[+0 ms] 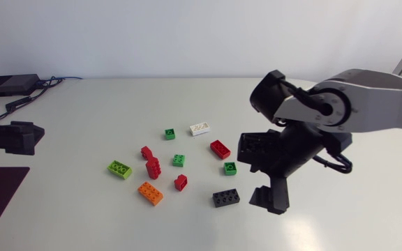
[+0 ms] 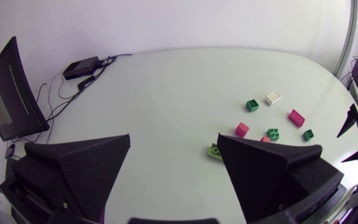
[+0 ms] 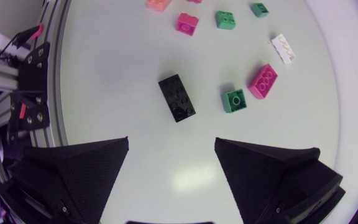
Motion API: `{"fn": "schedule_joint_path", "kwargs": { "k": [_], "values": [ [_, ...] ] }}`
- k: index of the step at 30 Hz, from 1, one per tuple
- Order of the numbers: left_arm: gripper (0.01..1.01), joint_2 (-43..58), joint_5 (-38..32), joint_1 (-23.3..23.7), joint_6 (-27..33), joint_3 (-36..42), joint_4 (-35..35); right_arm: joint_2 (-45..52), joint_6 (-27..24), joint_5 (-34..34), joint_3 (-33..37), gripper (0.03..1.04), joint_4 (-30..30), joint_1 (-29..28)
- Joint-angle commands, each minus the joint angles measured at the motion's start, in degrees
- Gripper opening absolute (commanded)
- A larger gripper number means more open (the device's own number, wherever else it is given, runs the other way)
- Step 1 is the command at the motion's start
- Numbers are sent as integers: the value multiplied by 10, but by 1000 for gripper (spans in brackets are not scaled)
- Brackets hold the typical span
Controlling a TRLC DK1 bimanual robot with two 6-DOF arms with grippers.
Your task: Sort duplo bricks by size, large to the right and small to the left
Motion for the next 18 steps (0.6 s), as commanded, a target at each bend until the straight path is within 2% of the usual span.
{"fn": "schedule_joint_path", "kwargs": {
  "k": [1, 3, 6, 10, 15, 18],
  "values": [
    [974, -6, -3, 11, 9, 12, -5, 43, -95, -5, 24, 997, -31, 7],
    [974, -9, -3, 14, 7, 13, -9, 79, -137, -6, 36, 997, -57, 6],
    [974, -14, -3, 22, 5, 12, -10, 111, -180, -6, 46, 997, -44, 2],
    [974, -13, -3, 23, -4, 15, -10, 149, -183, -45, 97, 997, -42, 8],
    [974, -12, -3, 20, -13, 13, -10, 198, -180, -54, 104, 997, 0, 36],
    [974, -16, -3, 21, -13, 5, -11, 213, -183, -57, 84, 997, 30, 43]
  ]
}}
